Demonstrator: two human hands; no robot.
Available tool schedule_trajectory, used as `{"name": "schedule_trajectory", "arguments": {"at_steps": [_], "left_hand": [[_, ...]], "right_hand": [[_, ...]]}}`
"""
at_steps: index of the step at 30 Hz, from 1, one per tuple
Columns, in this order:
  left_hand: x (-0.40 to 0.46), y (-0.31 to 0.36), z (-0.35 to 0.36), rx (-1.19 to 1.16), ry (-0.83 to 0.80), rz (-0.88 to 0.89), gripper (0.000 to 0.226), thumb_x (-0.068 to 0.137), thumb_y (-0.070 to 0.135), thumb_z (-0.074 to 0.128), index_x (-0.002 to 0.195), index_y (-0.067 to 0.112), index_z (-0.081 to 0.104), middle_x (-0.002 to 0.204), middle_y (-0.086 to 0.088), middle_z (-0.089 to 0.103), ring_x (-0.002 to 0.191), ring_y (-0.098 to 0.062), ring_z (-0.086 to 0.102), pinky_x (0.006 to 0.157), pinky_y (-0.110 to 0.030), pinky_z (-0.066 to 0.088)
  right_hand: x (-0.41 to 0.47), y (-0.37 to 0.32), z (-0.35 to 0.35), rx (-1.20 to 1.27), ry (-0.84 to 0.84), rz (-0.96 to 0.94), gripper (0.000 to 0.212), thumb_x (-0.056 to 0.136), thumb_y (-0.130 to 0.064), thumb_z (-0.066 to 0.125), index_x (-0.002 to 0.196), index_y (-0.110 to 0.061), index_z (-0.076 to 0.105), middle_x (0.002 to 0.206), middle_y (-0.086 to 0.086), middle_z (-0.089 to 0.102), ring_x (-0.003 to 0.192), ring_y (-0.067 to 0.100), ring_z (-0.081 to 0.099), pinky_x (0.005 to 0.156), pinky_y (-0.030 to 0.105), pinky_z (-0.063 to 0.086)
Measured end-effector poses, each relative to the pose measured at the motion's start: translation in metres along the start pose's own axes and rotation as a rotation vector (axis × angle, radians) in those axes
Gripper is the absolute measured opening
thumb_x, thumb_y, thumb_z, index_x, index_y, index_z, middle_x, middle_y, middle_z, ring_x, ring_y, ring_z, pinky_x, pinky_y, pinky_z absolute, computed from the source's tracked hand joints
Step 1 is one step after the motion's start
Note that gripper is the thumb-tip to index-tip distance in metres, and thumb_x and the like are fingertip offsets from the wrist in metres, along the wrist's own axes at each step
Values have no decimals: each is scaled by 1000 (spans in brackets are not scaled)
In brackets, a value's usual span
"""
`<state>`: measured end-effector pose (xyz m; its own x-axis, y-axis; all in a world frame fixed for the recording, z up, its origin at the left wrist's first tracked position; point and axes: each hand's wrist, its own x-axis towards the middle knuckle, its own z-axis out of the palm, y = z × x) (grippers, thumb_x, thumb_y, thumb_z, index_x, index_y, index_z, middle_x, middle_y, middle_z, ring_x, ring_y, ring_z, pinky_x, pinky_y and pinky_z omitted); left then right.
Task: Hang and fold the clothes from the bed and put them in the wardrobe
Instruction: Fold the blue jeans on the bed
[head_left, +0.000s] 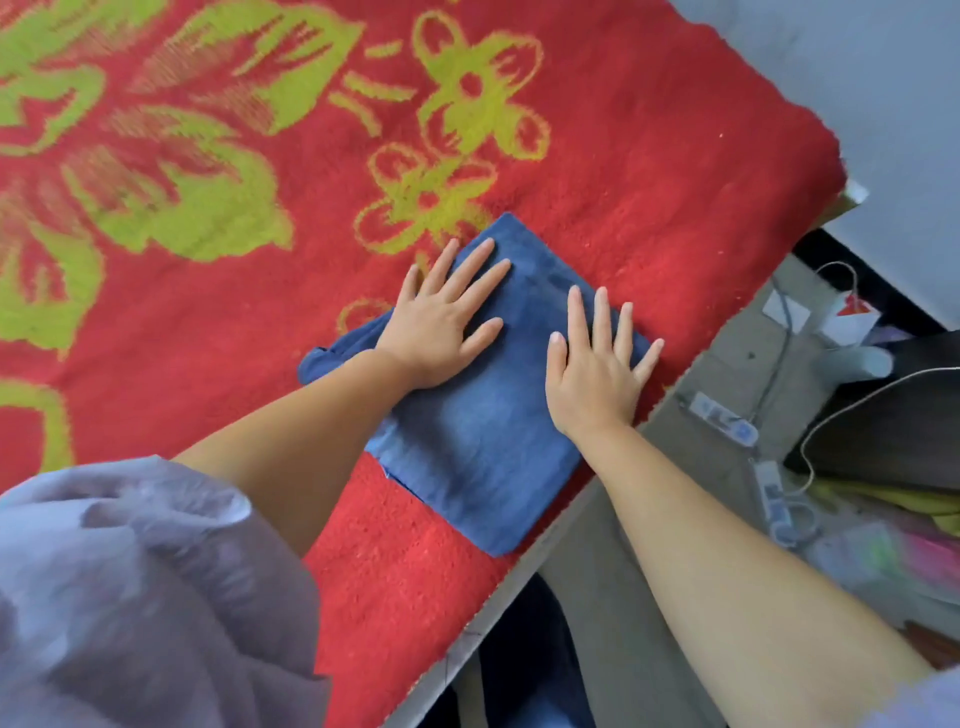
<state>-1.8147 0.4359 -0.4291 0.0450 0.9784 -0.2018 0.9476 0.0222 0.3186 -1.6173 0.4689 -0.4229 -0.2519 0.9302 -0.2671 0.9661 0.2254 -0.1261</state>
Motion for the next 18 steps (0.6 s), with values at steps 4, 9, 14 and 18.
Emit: {"name": "schedule_trajectory", "arguments": {"at_steps": [4,9,14,18], "left_hand": [[-32,-35,-15,-14,-121,-146,57,99,52,16,151,36,0,161,9,-1,148,-14,-2,117,-52,1],[-141,-91,-35,115,-49,-419,57,102,39,24,153,18,7,161,1,1,147,-11,-4,118,-49,-4],[-162,-30,-30,375,94,378,79,72,33,45,147,12,31,153,-13,28,140,-27,31,114,-56,18],[-147,-21,-20,653,13,465,77,75,16,58,147,22,31,152,-8,32,138,-23,36,108,-54,34]], "right_hand": [[-9,10,-14,12,-105,-65,53,103,-41,16,152,-35,-3,162,-5,-2,149,21,-5,113,62,-2],[-79,3,-31,-9,71,-64,59,101,-39,28,153,-16,13,161,12,6,149,26,0,113,65,-2],[-171,-83,11,-22,2,-272,97,79,-49,57,152,-11,7,159,20,-2,147,35,-3,109,67,-13],[-164,-89,36,-114,-88,-66,95,92,-34,54,147,-23,-22,155,16,-26,143,40,-20,102,67,-24]]}}
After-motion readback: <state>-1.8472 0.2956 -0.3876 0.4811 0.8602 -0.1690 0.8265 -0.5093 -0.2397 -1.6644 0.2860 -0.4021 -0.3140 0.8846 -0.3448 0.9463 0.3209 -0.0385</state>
